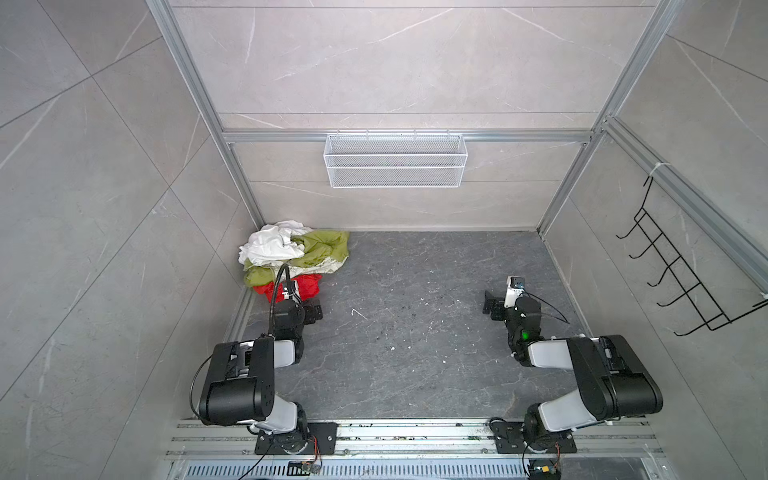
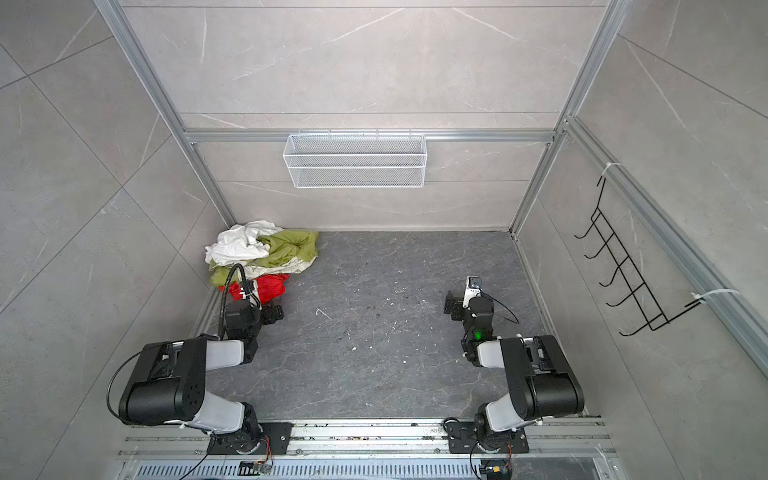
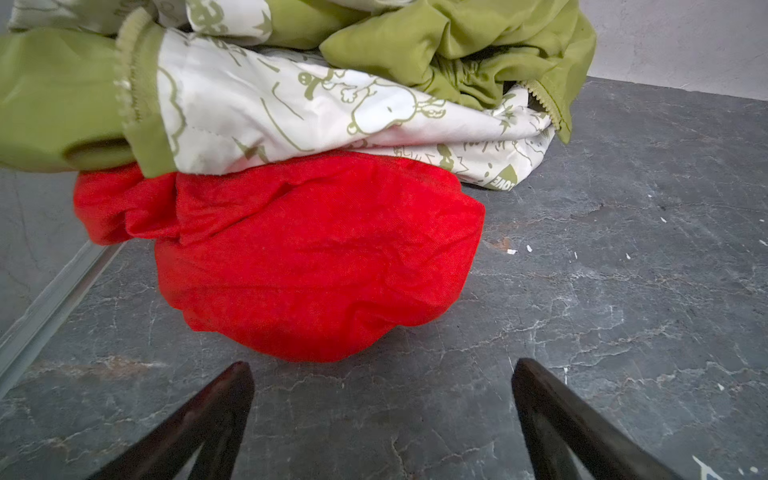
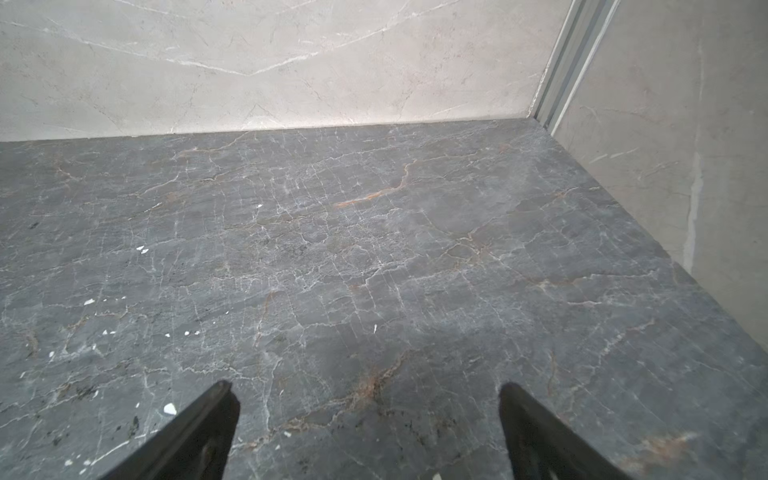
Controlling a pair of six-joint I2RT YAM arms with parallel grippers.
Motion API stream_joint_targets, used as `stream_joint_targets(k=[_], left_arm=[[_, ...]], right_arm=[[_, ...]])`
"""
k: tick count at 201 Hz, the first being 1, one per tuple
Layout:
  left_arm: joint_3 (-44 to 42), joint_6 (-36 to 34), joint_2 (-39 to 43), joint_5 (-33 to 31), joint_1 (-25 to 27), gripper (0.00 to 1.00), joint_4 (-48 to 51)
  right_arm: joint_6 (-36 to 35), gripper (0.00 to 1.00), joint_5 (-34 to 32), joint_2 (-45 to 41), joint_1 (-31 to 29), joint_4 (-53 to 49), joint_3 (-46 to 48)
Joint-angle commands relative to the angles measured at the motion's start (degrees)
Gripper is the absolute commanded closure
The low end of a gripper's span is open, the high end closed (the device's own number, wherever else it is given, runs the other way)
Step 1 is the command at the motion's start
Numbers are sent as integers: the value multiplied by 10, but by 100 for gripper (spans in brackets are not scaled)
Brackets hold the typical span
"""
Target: Pick out a specific cloth from the pile
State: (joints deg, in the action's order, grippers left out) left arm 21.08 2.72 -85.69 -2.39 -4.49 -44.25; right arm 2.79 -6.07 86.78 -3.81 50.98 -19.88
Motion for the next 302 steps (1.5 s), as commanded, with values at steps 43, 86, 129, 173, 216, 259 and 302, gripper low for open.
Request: stream_joint_targets(k=[43, 86, 129, 173, 216, 259, 302], left_arm=[[2, -12, -1, 6, 1, 0, -28], [2, -12, -1, 6, 0, 0, -30], [2, -12, -1, 6, 1, 0, -30], [1, -13, 0, 5, 2, 0, -31], [2, -14, 0, -2, 6, 0, -30], [2, -14, -1, -1, 6, 0, -31], [1, -15, -1, -3, 6, 0, -30]], right_arm=[[-7, 0, 11, 4, 3, -2, -9], [-7, 0, 11, 3, 4, -1, -9], [-6, 0, 12, 4, 4, 1, -8], [-4, 0, 20, 1, 9, 3, -5], [-7, 0, 18, 0, 9, 5, -4], [-7, 0, 18, 0, 9, 5, -4], [-6, 1, 18, 1, 10, 5, -4]])
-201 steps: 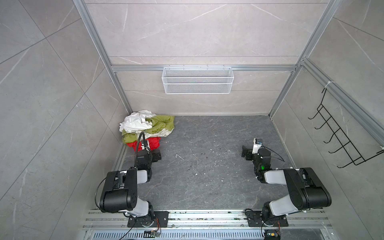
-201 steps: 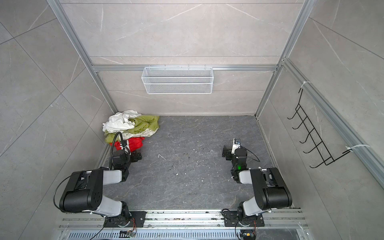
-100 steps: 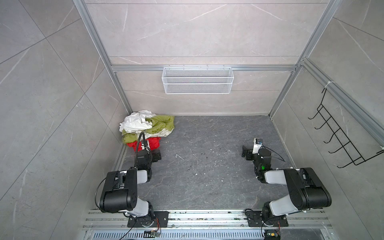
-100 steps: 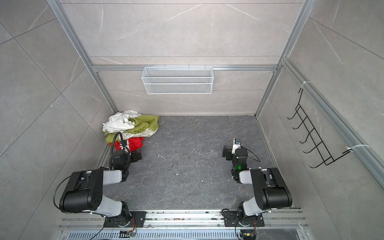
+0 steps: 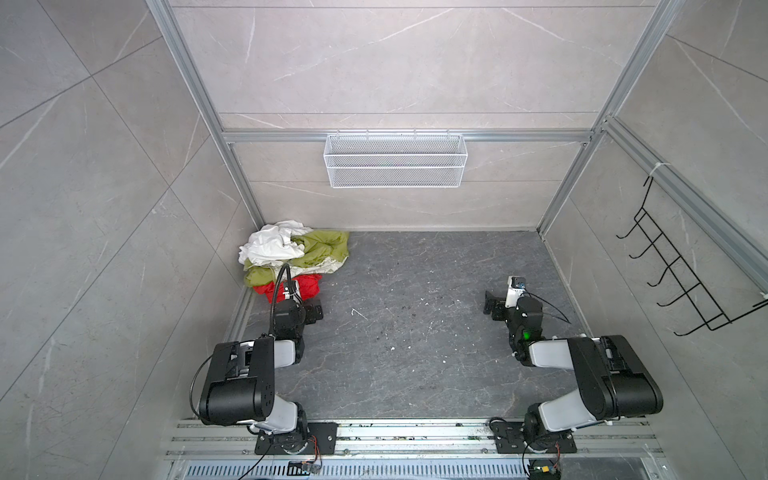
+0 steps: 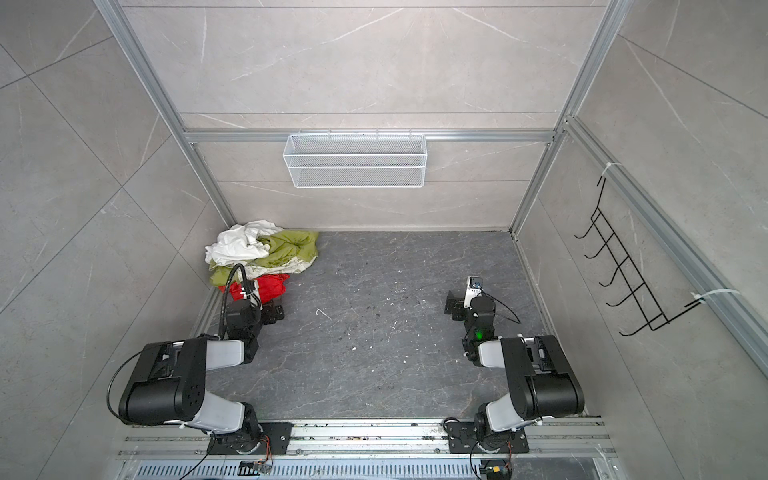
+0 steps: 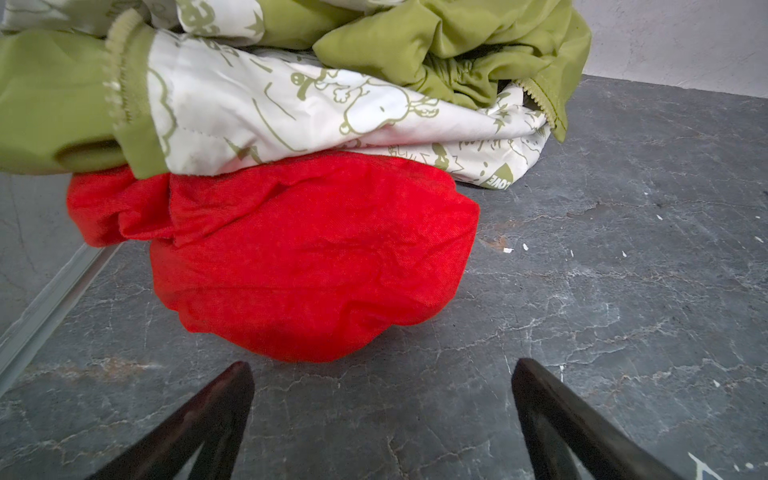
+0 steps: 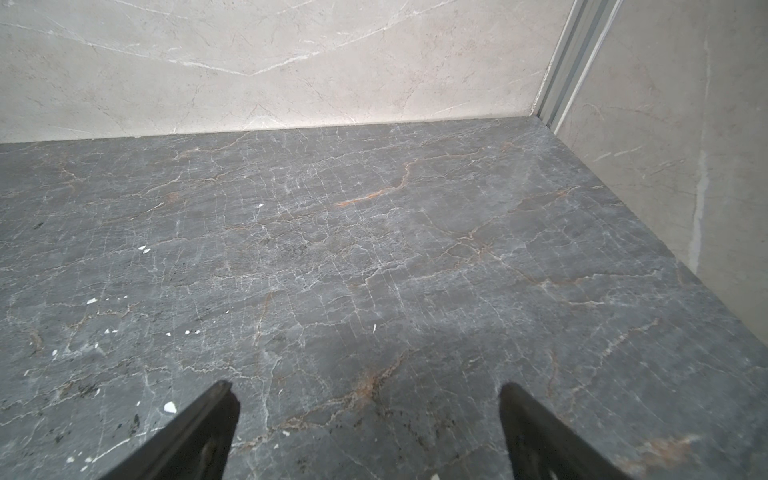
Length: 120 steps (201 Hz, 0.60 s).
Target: Pick out a specific cloth from the pile
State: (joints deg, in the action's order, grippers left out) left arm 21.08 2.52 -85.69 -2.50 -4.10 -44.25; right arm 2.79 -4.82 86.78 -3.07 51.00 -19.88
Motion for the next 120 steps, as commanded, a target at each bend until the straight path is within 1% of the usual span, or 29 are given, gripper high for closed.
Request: stream_joint_targets(k=[1, 120], left_arm=[[1, -13, -1, -2, 2, 0, -30], [2, -15, -2, -10, 7, 0, -31]], right_arm=[[-6, 0, 6, 1, 2, 4, -4], [-7, 0, 5, 1, 1, 3, -5]])
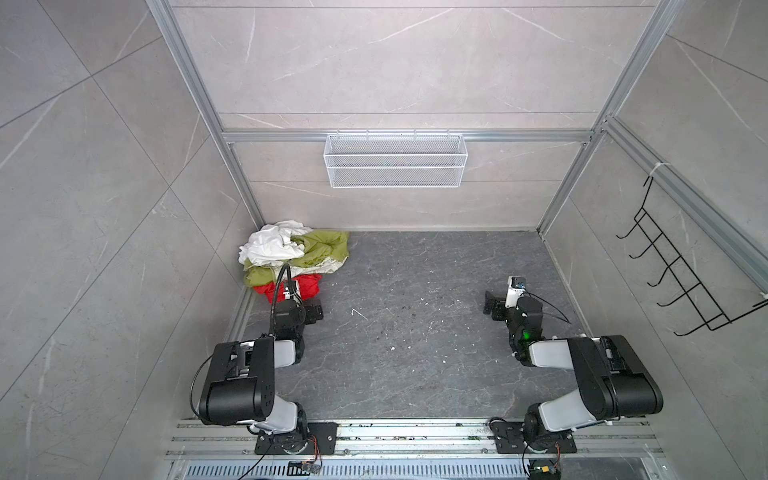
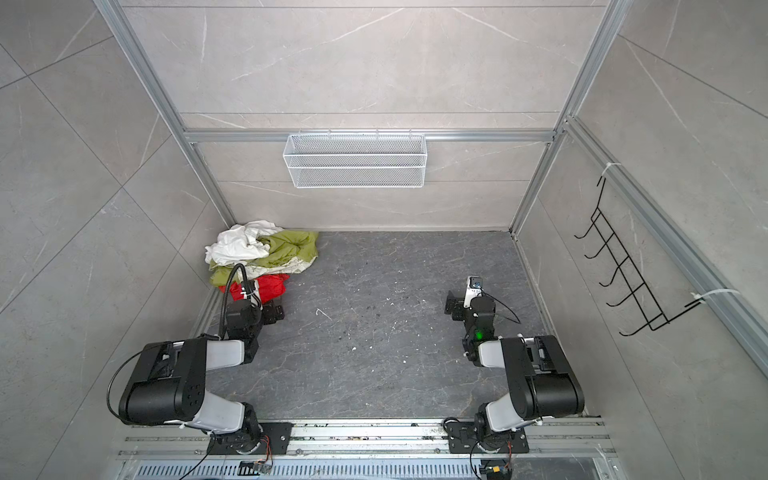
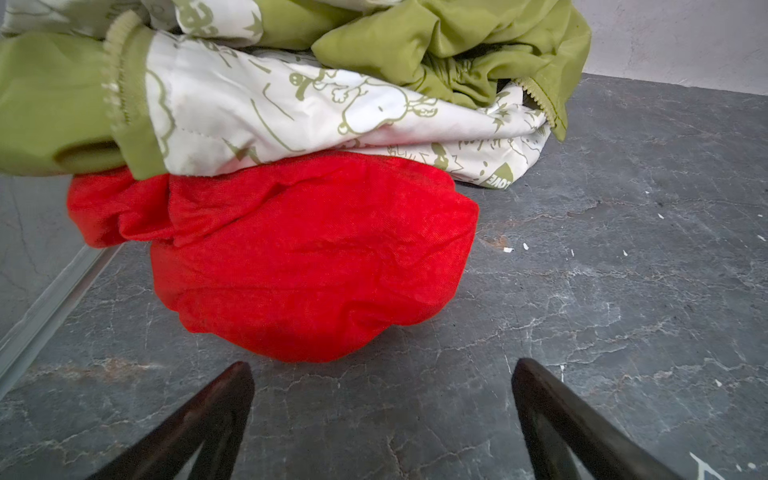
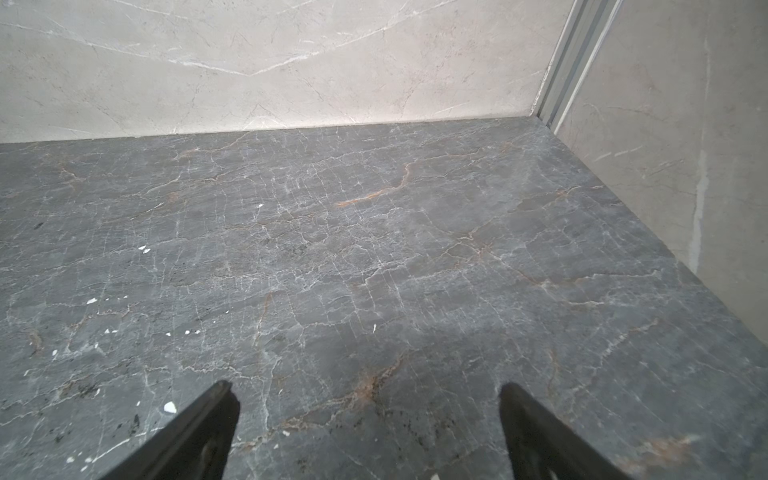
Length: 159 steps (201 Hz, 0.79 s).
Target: Pick out a specific cloth from the pile
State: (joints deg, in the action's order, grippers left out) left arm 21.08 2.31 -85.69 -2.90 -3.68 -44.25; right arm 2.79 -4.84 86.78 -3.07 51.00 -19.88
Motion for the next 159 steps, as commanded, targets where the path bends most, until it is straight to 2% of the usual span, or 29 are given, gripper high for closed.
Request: stream_joint_targets(k=[1, 94, 117, 136, 159], left_arm=[[2, -13, -2, -6, 4, 0, -31], [6, -12, 3, -20, 8, 0, -18], [30, -3, 33, -53, 12, 0, 47], [20, 0, 54, -65, 13, 0, 43], [18, 9, 80, -110, 21, 0, 64]], right_arm=[[-7, 0, 5, 1, 1, 3, -5], [-11, 0, 4, -1, 0, 5, -3], [-16, 0, -24, -7, -14, 15, 4], [-17, 0, -50, -30, -22, 2, 5], [-38, 0, -92, -84, -64, -148, -48]])
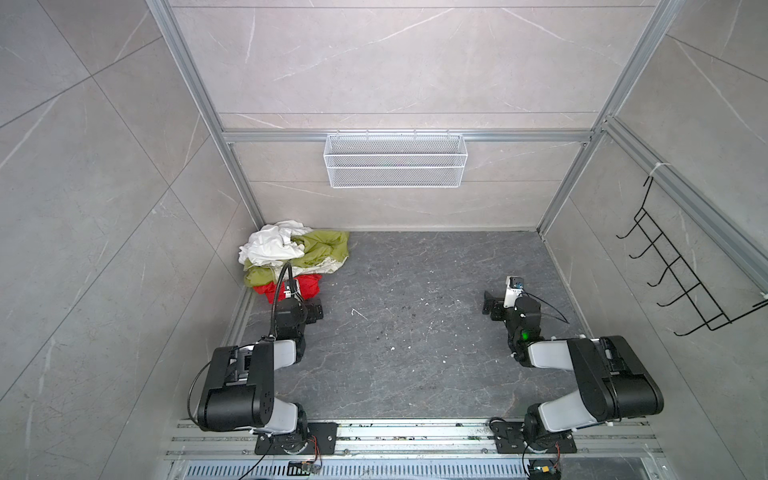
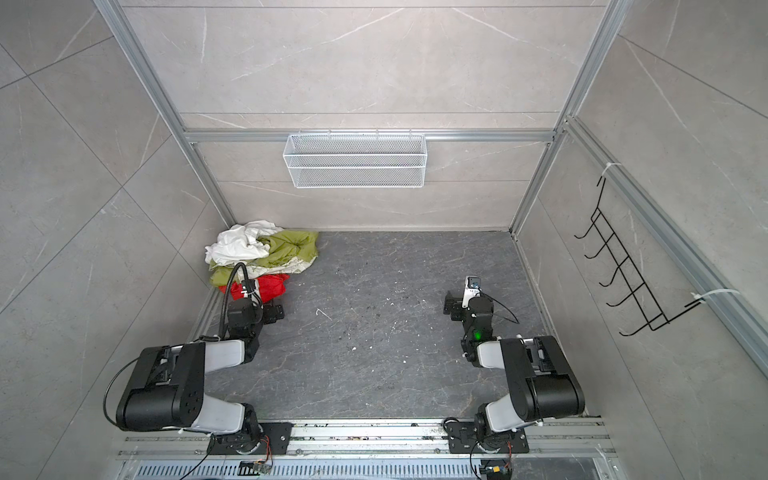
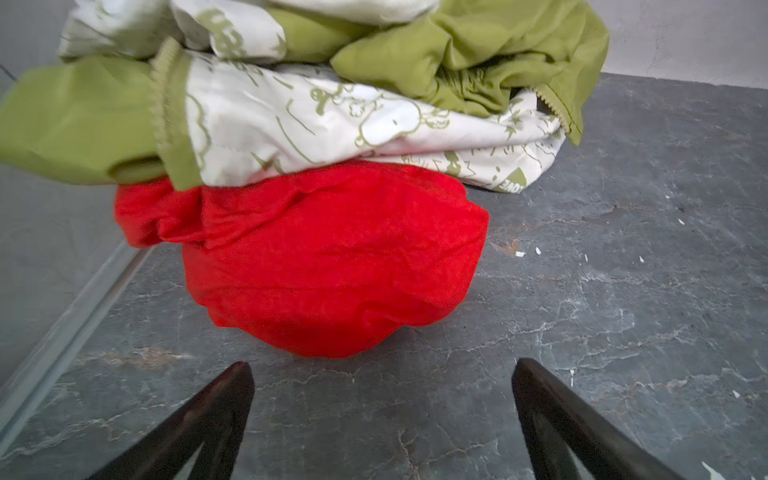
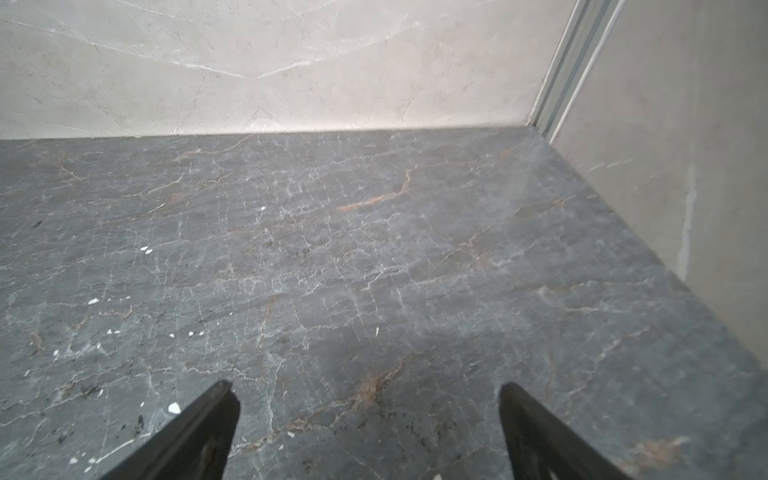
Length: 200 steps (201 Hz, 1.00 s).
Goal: Pick out a specific cloth from the pile
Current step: 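Move the left gripper toward the red cloth while the right arm swings toward the pile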
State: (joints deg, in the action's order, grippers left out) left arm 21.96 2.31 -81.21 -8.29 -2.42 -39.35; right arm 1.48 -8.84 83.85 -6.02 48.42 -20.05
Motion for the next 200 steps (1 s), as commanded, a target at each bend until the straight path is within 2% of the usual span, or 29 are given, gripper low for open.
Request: stream_joint_targets(k=[1, 43, 61, 91, 106, 123, 200], left_arm=[[10, 9, 36, -58, 9, 0, 16], [20, 14, 88, -114, 29, 0, 72], [36, 37, 90, -152, 34, 0, 111], [84, 64, 72, -154, 36, 2, 196], [131, 85, 68, -135, 36, 3, 279], [170, 91, 65, -94, 36, 3, 337], [301, 102, 51, -24, 36, 0, 521]], right_arm=[[-25, 0, -53, -56, -36, -129, -48], [-37, 0, -97, -101, -97, -199, -76], [0, 0, -90, -123, -112, -230, -88], [87, 0, -63, -133, -143, -268, -117], [131, 0, -41, -121, -155, -304, -142], [151, 0, -29, -101, -175, -333, -167], [150, 0, -19, -4, -269, -347, -258]])
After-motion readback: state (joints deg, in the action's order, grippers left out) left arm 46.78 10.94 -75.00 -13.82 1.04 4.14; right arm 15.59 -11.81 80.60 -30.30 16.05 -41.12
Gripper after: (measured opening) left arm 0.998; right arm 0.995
